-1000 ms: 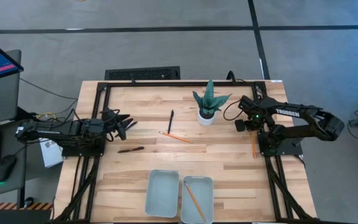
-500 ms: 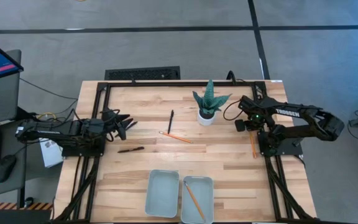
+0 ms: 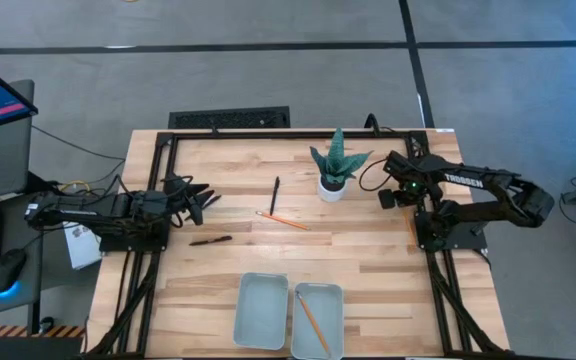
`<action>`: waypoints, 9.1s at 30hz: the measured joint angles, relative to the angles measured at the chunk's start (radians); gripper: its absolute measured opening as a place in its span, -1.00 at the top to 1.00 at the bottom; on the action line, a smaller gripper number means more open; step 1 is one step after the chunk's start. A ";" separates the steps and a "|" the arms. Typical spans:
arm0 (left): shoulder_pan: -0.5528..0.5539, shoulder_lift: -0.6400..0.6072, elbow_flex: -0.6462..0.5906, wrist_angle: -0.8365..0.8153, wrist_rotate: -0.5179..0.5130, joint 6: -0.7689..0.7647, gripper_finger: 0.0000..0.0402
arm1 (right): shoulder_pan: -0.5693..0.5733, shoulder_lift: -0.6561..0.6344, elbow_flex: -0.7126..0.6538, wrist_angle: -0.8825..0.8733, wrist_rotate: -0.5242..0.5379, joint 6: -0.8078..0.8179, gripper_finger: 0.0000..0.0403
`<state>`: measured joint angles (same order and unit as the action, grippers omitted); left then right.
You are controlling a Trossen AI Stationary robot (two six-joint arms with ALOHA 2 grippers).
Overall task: Sort pens & pencils
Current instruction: Put the right pencil into the right gray bin
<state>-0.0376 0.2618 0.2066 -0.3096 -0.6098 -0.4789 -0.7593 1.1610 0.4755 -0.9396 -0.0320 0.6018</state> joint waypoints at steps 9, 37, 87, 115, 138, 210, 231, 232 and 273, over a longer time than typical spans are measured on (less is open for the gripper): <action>0.000 0.000 0.000 0.000 0.000 0.000 0.34 | -0.001 -0.001 0.009 -0.017 -0.015 0.000 0.65; 0.000 0.000 0.000 0.000 0.000 0.000 0.34 | -0.001 0.062 -0.010 -0.012 0.028 0.008 0.65; 0.000 0.000 0.000 -0.019 0.000 -0.008 0.34 | -0.001 0.064 -0.012 -0.003 0.033 0.018 0.77; 0.000 0.000 0.000 -0.022 0.000 -0.007 0.34 | 0.000 0.064 0.036 -0.038 0.029 -0.012 0.77; 0.000 0.000 0.000 -0.023 0.000 -0.006 0.34 | 0.103 0.062 0.254 -0.095 -0.085 -0.035 0.77; 0.000 0.000 0.000 -0.023 0.000 -0.013 0.34 | 0.878 0.074 0.859 -0.050 -0.072 0.274 0.77; 0.000 0.000 0.000 -0.102 0.100 -0.065 0.34 | 1.057 0.343 0.858 0.360 -0.060 0.363 0.77; 0.000 0.000 0.000 -0.103 0.111 -0.062 0.34 | 1.064 0.360 0.858 0.394 -0.060 0.372 0.77; 0.000 0.001 0.000 -0.158 0.196 -0.004 0.34 | 1.301 0.689 0.861 0.458 0.083 0.737 0.77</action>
<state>-0.0376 0.2624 0.2066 -0.4676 -0.4141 -0.4824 0.5419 1.8504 1.3365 -0.4818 0.0513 1.3384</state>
